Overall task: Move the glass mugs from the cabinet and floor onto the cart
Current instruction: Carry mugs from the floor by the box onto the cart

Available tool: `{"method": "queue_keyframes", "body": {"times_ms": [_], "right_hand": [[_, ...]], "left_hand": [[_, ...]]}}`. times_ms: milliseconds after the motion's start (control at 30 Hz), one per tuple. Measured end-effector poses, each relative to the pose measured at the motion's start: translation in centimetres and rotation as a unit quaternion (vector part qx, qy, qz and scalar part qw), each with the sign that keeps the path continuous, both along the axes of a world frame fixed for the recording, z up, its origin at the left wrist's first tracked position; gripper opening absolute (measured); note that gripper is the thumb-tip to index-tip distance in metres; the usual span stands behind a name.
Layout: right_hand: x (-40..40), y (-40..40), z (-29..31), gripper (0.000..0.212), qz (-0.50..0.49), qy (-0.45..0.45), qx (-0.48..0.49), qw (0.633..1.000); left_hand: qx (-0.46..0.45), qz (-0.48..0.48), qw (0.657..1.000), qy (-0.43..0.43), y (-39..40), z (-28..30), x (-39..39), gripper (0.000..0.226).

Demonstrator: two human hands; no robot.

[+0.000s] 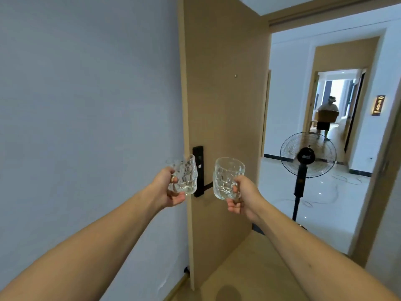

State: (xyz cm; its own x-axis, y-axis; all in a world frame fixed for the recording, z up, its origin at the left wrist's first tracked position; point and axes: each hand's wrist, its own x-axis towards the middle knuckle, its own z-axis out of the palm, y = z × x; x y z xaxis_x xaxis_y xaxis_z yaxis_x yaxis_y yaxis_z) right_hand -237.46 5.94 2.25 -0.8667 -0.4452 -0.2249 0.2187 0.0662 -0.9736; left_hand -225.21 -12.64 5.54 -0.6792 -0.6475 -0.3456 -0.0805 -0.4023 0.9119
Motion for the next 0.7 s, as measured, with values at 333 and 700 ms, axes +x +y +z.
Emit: {"method": "queue_keyframes", "body": {"times_ms": [333, 700], "right_hand": [[9.7, -7.5, 1.3, 0.032, 0.163, -0.003, -0.017, 0.986], [26.4, -14.5, 2.4, 0.029, 0.310, 0.006, -0.028, 0.950]], "left_hand": [[-0.005, 0.154, 0.988, 0.015, -2.1, 0.4, 14.0, 0.027], [-0.022, 0.298, 0.954, 0.003, -3.4, 1.0, 35.9, 0.021]]}}
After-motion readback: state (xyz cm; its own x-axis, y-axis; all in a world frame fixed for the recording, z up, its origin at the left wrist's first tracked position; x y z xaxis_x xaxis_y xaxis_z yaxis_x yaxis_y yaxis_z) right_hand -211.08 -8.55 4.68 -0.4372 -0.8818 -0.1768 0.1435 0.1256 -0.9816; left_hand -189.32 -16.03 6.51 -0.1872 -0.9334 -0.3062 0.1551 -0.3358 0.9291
